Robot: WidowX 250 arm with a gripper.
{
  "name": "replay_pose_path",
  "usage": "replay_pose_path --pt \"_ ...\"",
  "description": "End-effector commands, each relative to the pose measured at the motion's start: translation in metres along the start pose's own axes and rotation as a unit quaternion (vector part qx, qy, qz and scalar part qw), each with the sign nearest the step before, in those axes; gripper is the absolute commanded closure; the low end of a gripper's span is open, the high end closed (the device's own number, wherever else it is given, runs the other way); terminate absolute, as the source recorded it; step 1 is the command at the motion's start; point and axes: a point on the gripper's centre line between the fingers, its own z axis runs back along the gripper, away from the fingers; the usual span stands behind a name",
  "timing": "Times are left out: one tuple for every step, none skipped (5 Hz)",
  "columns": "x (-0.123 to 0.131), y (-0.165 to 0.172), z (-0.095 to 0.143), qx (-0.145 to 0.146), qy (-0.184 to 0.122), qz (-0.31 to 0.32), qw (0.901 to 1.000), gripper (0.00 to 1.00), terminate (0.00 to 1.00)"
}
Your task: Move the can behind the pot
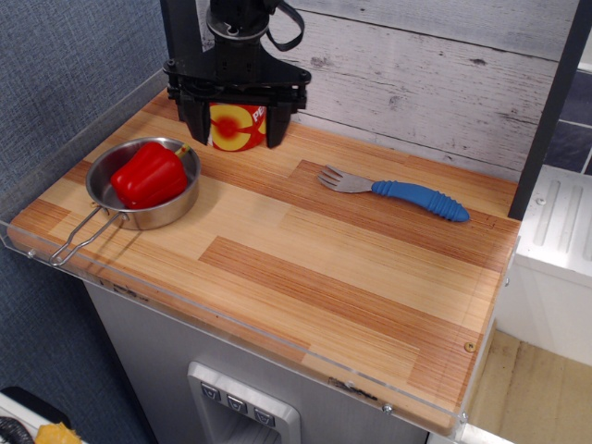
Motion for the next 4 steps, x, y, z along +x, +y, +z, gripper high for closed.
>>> replay_pose_path --pt "-0.063 -0.041 0.052 -0.079 -0.006 -0.110 0.9908 0.00 0.00" --pt "-0.099 -0.060 0.066 -0.116 0.008 -0.145 0.9826 0.00 0.00" --pt "-0.099 -0.060 0.066 -0.116 0.008 -0.145 0.9826 0.00 0.00" --pt "-0.099 -0.060 0.066 -0.116 0.008 -0.145 0.9826 0.00 1.00"
